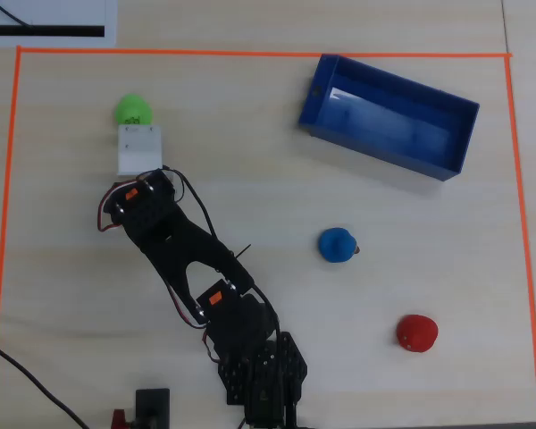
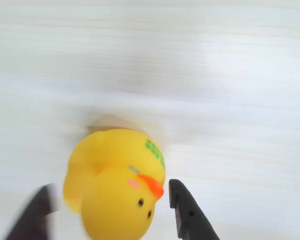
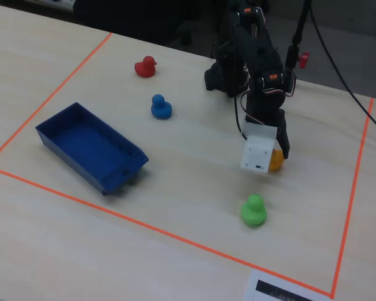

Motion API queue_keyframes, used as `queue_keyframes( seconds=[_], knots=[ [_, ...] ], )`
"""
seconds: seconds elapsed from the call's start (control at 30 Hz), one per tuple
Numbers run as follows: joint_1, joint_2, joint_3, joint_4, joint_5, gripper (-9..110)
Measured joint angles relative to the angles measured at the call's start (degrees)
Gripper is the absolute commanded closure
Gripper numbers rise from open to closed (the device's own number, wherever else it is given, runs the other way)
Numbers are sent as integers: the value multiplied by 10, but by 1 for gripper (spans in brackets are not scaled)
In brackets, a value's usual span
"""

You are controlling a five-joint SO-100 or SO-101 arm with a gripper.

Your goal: Grasp yellow duck and put it into box.

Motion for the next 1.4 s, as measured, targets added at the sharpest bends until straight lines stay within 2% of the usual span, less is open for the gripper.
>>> queue_keyframes(
  seconds=[0.13,0.5,0.73,0.87,1.1,1.23,1.4],
  knots=[
    [-4,-1,-2,-6,2,101],
    [-4,-3,-4,-6,2,101],
    [40,76,-13,69,1,101],
    [110,204,-72,134,-4,101],
    [311,408,-117,178,-57,101],
    [436,479,-98,149,-91,101],
    [580,519,17,53,-117,101]
  ],
)
